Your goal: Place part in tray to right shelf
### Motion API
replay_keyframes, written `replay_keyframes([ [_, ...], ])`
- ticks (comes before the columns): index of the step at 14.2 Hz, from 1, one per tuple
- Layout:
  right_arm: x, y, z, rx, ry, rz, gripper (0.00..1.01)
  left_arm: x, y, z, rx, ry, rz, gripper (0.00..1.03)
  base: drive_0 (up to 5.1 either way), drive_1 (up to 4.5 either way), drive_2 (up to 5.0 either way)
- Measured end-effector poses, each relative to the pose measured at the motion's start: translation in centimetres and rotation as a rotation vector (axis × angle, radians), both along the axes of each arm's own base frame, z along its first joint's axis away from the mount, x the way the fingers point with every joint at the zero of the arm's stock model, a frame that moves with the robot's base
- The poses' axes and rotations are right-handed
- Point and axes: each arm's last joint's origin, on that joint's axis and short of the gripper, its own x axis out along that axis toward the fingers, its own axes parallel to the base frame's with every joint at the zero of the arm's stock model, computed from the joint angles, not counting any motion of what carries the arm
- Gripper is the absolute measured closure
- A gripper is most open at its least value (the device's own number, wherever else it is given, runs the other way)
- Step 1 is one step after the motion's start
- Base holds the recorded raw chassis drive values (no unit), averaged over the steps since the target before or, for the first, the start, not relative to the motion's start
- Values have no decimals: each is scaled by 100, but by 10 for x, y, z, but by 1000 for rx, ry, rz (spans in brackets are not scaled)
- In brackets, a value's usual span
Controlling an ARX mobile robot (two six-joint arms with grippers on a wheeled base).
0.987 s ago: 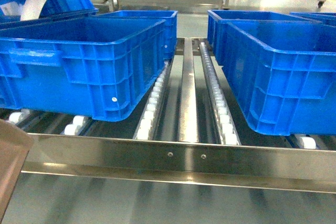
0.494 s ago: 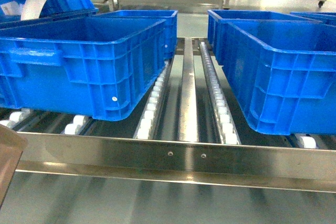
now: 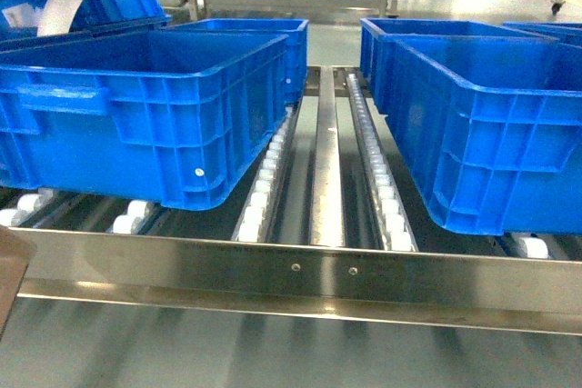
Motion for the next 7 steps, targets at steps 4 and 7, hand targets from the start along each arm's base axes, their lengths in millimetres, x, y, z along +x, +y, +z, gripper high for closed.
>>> replay_keyframes([
  [4, 0, 0, 0, 0, 1, 0, 99, 0, 0, -2, 0, 14, 0, 90, 0, 0, 0],
  [7, 0, 0, 0, 0, 1, -1, 65, 0, 0, -3, 0, 23, 0, 90, 0, 0, 0],
])
